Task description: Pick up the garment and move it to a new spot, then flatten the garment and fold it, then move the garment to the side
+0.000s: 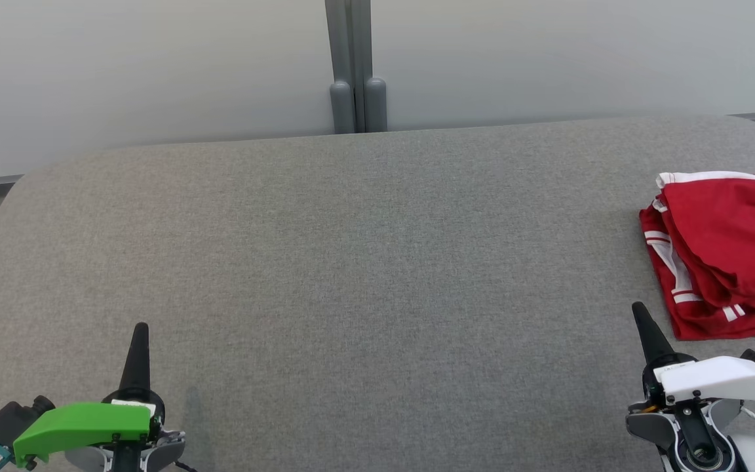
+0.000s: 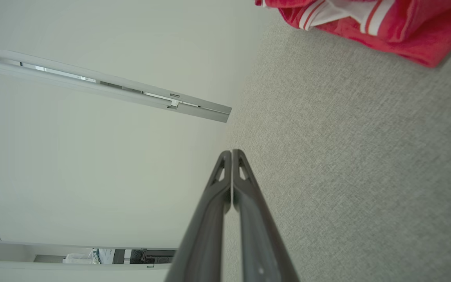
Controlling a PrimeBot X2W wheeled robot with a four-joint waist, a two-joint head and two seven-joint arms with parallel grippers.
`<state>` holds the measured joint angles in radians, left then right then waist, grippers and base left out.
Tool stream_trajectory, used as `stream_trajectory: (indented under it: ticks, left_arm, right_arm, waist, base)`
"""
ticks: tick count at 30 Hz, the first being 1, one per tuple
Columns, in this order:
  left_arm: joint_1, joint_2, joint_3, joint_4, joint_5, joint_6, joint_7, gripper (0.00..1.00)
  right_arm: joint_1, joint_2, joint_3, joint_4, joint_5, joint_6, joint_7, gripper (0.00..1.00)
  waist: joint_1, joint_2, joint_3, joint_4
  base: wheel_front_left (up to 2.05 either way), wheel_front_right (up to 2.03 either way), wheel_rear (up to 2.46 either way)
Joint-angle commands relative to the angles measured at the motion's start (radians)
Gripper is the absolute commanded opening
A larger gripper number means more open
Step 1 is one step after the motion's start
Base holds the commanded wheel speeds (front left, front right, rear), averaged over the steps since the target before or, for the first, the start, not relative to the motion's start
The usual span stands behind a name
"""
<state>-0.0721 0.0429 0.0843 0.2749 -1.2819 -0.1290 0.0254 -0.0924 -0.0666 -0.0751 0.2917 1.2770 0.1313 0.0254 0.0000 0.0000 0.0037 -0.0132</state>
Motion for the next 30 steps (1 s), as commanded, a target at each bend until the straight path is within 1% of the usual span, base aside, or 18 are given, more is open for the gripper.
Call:
stream_trajectory:
  ticks: [1,30]
  left_arm:
    - [-0.022,0.008,0.004,-0.010,-0.024,-0.002,0.005,0.00]
    - [-0.036,0.010,0.025,-0.026,-0.243,-0.003,0.066,0.00]
  right_arm:
    - [-0.017,0.001,-0.005,-0.012,0.022,-0.001,0.008,0.00]
    - [-0.020,0.012,-0.031,-0.039,0.244,0.000,0.067,0.00]
  waist:
    - [0.0000,0.0000,0.000,0.000]
    - [0.0000,0.0000,0.000,0.009]
  base:
    - [0.00,0.00,0.00]
    - [0.00,0.00,0.00]
